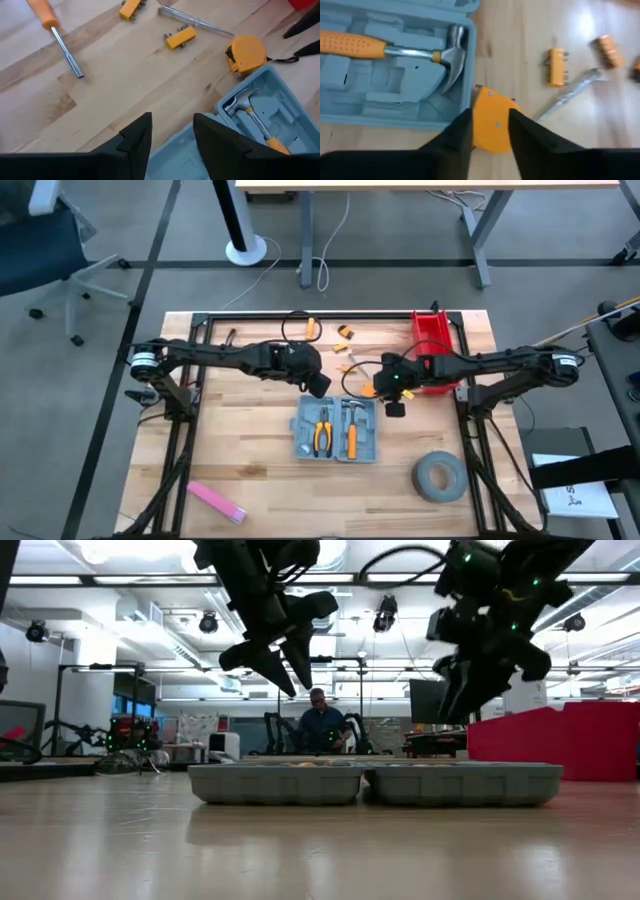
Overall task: Prefit tool cases
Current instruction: Put the yellow measuring tape into the gray pre-fit tool case
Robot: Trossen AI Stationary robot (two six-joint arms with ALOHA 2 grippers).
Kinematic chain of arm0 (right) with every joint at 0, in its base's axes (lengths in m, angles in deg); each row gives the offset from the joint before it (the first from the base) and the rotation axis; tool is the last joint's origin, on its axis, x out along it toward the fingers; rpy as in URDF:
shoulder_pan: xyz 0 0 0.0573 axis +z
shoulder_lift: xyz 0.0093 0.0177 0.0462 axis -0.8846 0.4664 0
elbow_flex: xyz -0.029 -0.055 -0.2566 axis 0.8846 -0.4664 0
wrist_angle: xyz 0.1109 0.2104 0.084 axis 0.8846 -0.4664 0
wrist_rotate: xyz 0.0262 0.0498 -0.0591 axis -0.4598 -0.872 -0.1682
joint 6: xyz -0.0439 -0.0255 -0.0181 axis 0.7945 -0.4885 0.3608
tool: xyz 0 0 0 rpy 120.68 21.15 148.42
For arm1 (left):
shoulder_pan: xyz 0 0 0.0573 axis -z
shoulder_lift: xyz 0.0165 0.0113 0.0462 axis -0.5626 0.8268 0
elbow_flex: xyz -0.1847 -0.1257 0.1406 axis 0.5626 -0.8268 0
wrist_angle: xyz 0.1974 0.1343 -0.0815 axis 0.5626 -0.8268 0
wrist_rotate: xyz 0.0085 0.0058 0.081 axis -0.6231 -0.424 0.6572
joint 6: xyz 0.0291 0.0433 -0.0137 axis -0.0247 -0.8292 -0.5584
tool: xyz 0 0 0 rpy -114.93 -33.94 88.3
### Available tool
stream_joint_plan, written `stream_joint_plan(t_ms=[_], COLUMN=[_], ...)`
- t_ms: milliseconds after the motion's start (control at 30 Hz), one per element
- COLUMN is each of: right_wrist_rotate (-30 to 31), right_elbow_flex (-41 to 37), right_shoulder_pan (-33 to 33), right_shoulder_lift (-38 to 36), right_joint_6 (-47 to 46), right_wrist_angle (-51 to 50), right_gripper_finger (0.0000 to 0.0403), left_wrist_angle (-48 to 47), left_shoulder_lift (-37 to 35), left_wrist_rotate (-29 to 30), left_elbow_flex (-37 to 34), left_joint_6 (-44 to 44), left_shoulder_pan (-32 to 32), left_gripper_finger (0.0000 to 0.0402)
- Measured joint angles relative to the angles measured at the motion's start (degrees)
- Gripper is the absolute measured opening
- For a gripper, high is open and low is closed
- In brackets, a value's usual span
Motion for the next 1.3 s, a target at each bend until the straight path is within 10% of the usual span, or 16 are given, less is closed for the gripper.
stream_joint_plan(t_ms=[433,1300], right_wrist_rotate=[-2.24,-6.26], right_elbow_flex=[-0.04,1.17], right_shoulder_pan=[-4.25,-2.52], right_shoulder_lift=[10.06,8.98], right_joint_6=[2.64,0.32], right_wrist_angle=[2.53,7.80], right_gripper_finger=[0.0255,0.0279], left_wrist_angle=[-1.40,-3.59], left_shoulder_lift=[0.00,0.02], left_wrist_rotate=[-1.48,-1.48], left_elbow_flex=[-0.01,-0.01], left_joint_6=[-0.01,-0.30], left_shoulder_pan=[0.15,0.33], left_gripper_finger=[0.0164,0.0159])
